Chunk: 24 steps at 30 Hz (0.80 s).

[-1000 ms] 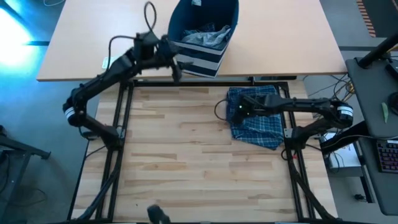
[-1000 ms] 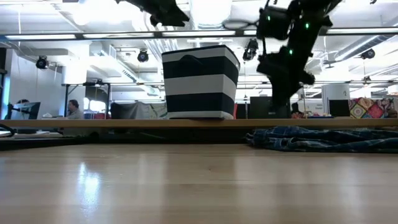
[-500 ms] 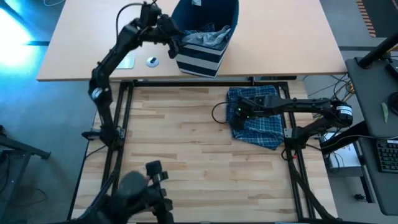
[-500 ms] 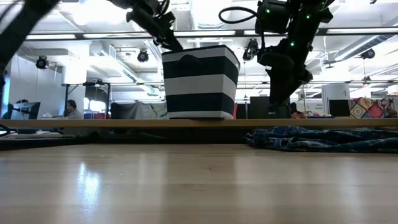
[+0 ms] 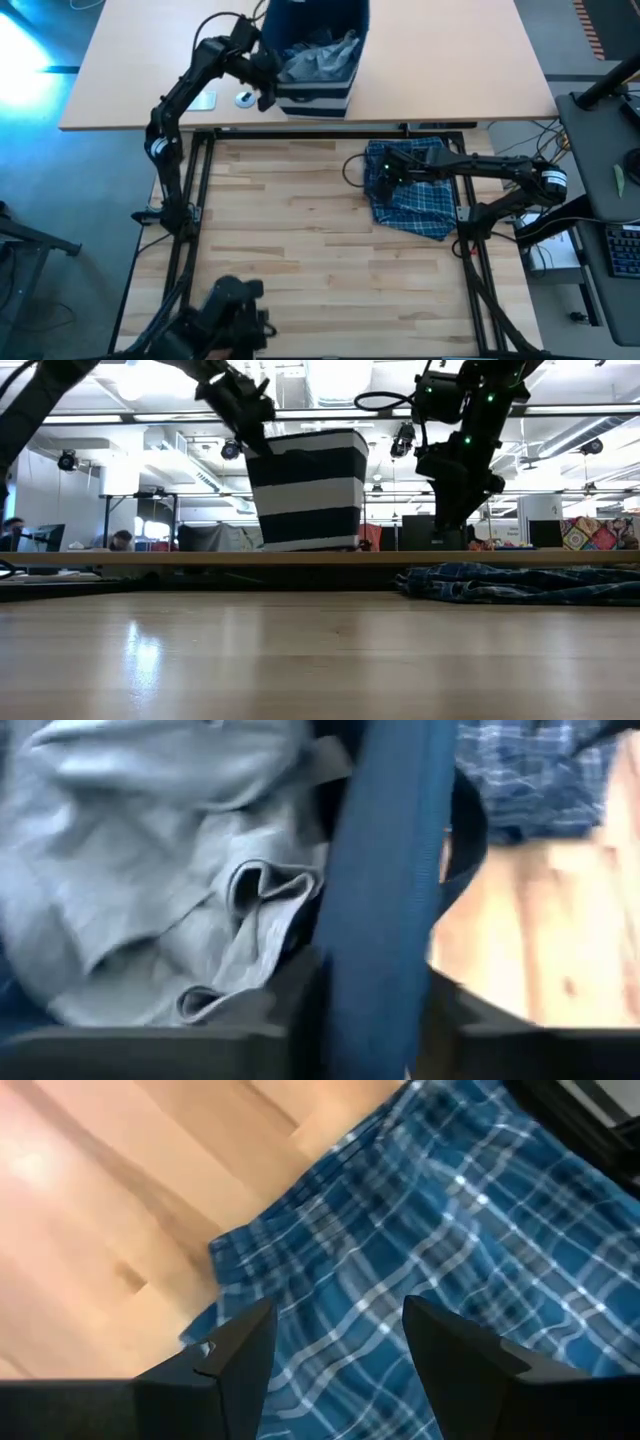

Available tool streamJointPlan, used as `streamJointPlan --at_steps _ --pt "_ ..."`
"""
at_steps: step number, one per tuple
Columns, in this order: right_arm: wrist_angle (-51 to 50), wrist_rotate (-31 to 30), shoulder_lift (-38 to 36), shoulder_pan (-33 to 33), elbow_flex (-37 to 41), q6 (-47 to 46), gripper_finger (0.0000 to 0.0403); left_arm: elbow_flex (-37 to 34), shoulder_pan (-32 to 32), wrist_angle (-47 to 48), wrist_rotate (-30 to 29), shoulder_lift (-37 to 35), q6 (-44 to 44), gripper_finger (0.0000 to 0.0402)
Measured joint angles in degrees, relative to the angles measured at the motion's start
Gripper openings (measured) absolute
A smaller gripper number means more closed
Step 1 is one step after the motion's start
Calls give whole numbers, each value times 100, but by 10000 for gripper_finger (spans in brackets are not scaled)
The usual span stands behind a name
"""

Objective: Fold Laundry from Bin
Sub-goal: Remove the gray shirt from the blue laundry bin

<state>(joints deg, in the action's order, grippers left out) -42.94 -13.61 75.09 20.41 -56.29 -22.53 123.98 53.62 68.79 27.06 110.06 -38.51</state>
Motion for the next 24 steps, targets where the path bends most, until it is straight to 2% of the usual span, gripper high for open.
streamJointPlan --at_steps 2,3,8,11,14,18,21,24 --pt "2 -8 0 27 0 53 215 -16 -188 138 49 -155 149 22" --pt "2 -6 0 27 0 51 215 -17 -283 243 56 -248 245 13" --pt "-12 -2 -73 -21 -163 280 215 -84 -954 661 51 -643 588 11" --pt "-121 3 -234 -96 -445 564 215 -441 -1407 659 -80 -848 969 4" --pt "-372 2 -467 -212 -806 905 215 -1104 -1894 288 -250 -1165 1444 5" --pt "-711 -5 -863 -415 -1251 1231 215 -2316 -2658 -644 -1039 -1647 2173 6" --pt "-712 13 -1177 -555 -1376 1091 215 -3163 -3131 -1459 -1556 -1997 2685 13" --pt "-702 57 -1405 -668 -1376 839 215 -3760 -3412 -2122 -1740 -2258 3184 36"
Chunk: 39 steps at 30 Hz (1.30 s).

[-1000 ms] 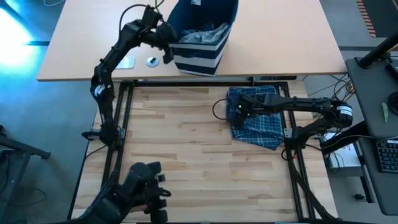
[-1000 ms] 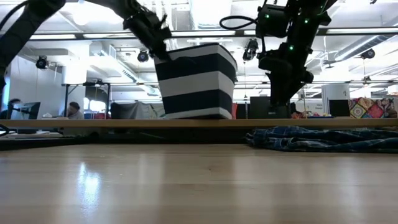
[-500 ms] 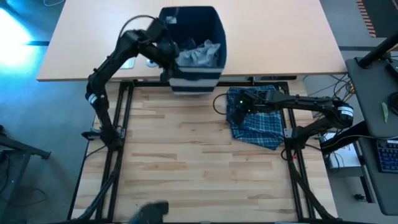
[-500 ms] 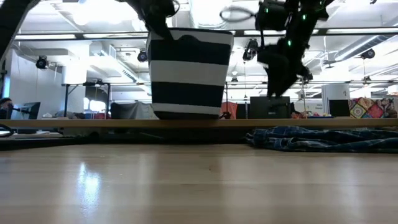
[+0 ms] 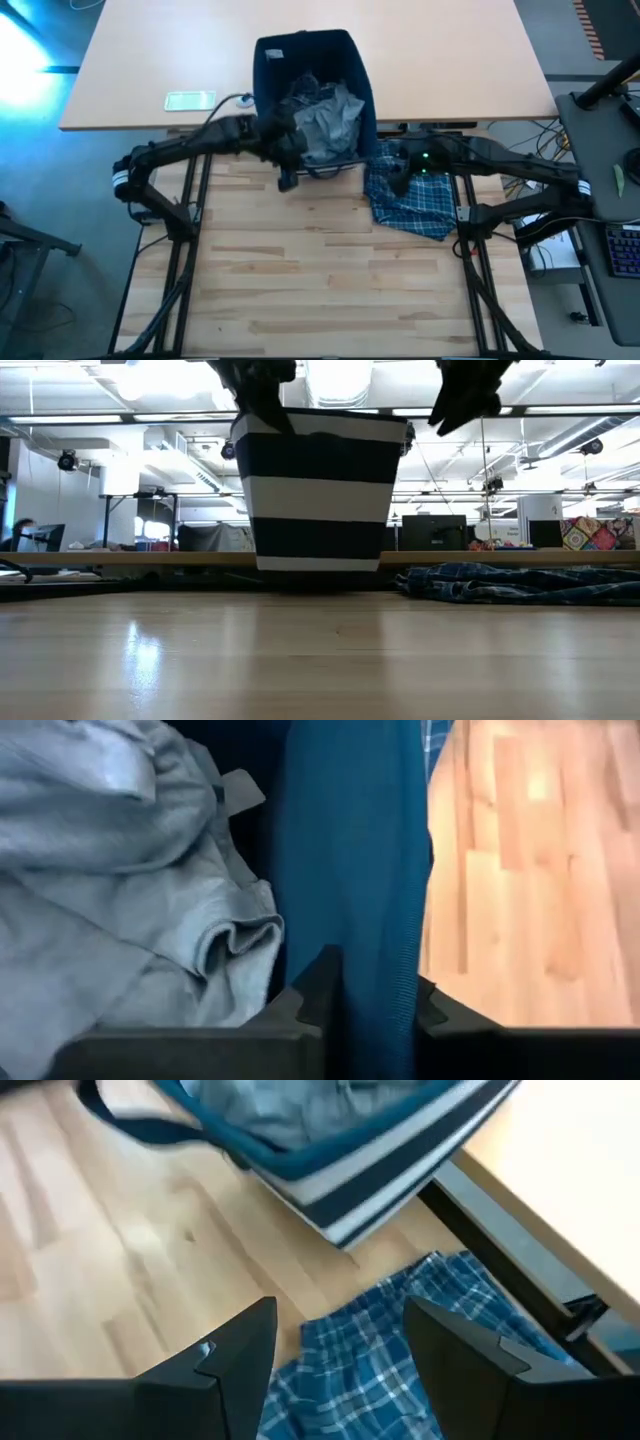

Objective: Fold Laundry from Bin
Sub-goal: Remove the gray shirt from the blue laundry bin

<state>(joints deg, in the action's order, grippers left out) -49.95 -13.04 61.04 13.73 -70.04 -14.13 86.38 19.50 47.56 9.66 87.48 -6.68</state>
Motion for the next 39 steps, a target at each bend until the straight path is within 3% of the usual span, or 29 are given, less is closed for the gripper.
streamJointPlan --at_steps 5,12,19,25,29,33,36,39 --pt "145 1 -127 -299 9 -179 215 -467 -198 -253 48 -195 565 95" --pt "543 -6 -92 -866 16 77 215 -285 -265 -369 -57 -385 877 187" --pt "1082 -534 -90 -1406 16 748 215 -263 -26 -2324 -1041 4 553 236" --pt "1076 -671 -90 -1462 16 643 215 -60 307 -2874 -1328 1193 1242 242" --pt "985 -760 -90 -1462 16 622 215 473 361 -2644 -1980 1862 1071 242" --pt "966 -823 -90 -1460 18 595 215 1067 368 -2172 -2009 2484 1074 237" --pt "960 -822 -90 -1460 18 598 215 1598 377 -1590 -2115 2892 1150 200" --pt "956 -823 -90 -1462 18 655 215 2066 357 -1105 -2267 3196 1147 115"
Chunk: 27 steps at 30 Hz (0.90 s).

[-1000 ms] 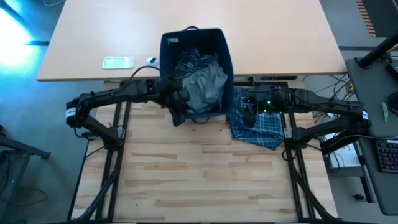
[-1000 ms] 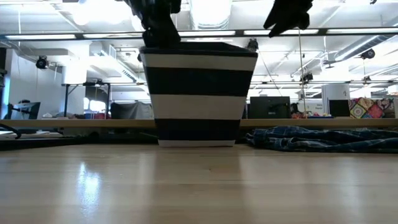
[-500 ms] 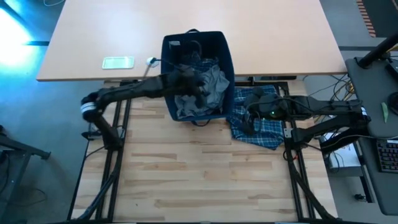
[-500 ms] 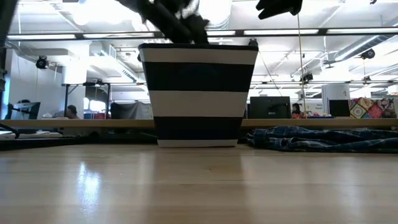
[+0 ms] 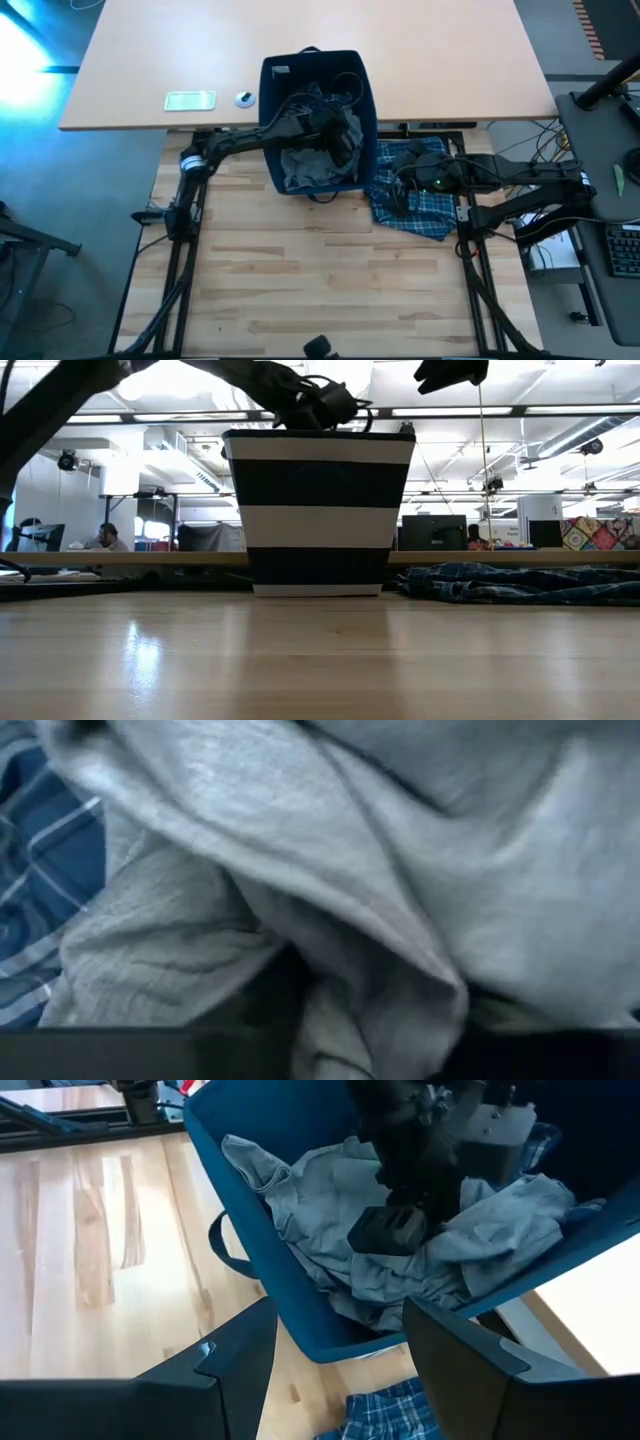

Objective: Fold Laundry from Bin
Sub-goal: Remove the gray shirt from the blue laundry bin

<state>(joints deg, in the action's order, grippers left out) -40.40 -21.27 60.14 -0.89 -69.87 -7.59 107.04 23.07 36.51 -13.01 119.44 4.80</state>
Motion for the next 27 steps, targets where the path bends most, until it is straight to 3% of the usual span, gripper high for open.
streamJointPlan --at_steps 3,9,17,22,27 --pt "-3 1 -1 0 0 73 215 303 -19 274 -19 63 84 22" --pt "13 15 -2 0 0 288 215 1159 -193 1167 -223 -441 50 4" --pt "746 49 -11 -158 2 733 215 2804 -1031 2314 -515 -1453 -97 1" --pt "1893 530 -4 -552 -81 810 215 2124 -2007 1706 -183 -2802 -123 1" --pt "3101 677 -2 -1010 -98 720 215 1293 -3548 981 -147 -3748 -418 0"
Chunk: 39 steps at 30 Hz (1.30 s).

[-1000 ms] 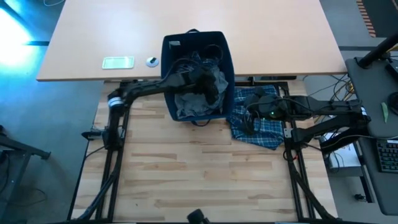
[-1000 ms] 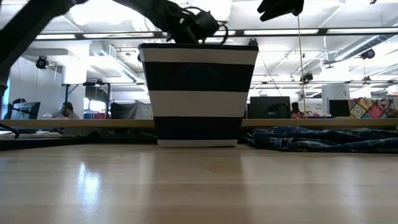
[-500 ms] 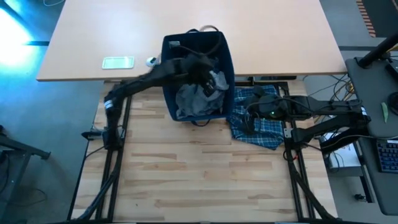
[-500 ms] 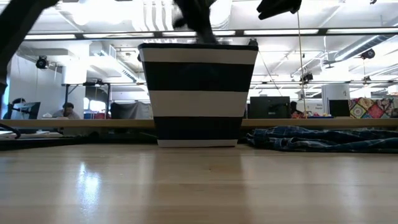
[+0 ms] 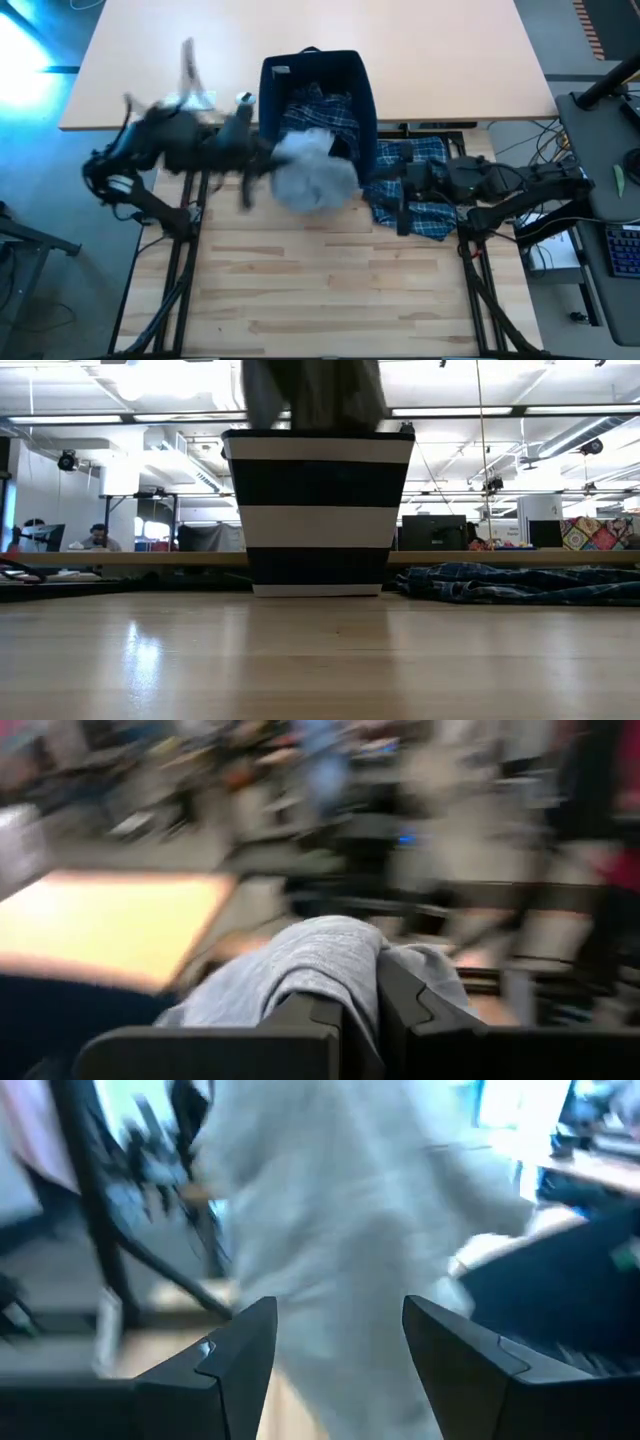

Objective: Fold Laundry from Bin
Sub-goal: Remove the gray shirt from the blue laundry bin

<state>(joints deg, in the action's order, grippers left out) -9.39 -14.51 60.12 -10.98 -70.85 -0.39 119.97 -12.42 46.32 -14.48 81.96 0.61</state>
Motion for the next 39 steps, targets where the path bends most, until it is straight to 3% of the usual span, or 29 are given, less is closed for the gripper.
streamJointPlan --at_steps 6,11,18,21,25,28,31,36,39 --pt "980 147 49 -493 0 -699 215 -1428 -2253 -1648 470 -736 -335 0" --pt "951 114 349 -903 0 -1545 215 -2931 -3229 -2605 -629 -904 -188 0" --pt "482 -342 1283 -1330 1 -2777 215 -4811 -3038 -2845 -2513 -1066 1981 0" --pt "213 -414 1657 -1342 2 -3197 215 -5417 -2756 -2713 -3004 -1211 2652 0" --pt "-122 -506 2088 -1338 2 -3559 215 -6091 -2301 -2365 -2920 -1231 3549 6" --pt "-345 -601 2273 -1338 -4 -3639 215 -6429 -2032 -2174 -2316 -1219 3959 29" --pt "-1000 -876 2329 -1338 -216 -3564 215 -6573 -1955 -1843 -1879 -1189 4423 74" --pt "-2924 -1637 2223 -1006 -1164 -3841 217 -6335 -1782 -1356 -1944 -1615 5052 172" --pt "-4075 -2027 2197 -476 -1790 -3960 233 -6039 -1201 -531 -2033 -1903 5633 232"
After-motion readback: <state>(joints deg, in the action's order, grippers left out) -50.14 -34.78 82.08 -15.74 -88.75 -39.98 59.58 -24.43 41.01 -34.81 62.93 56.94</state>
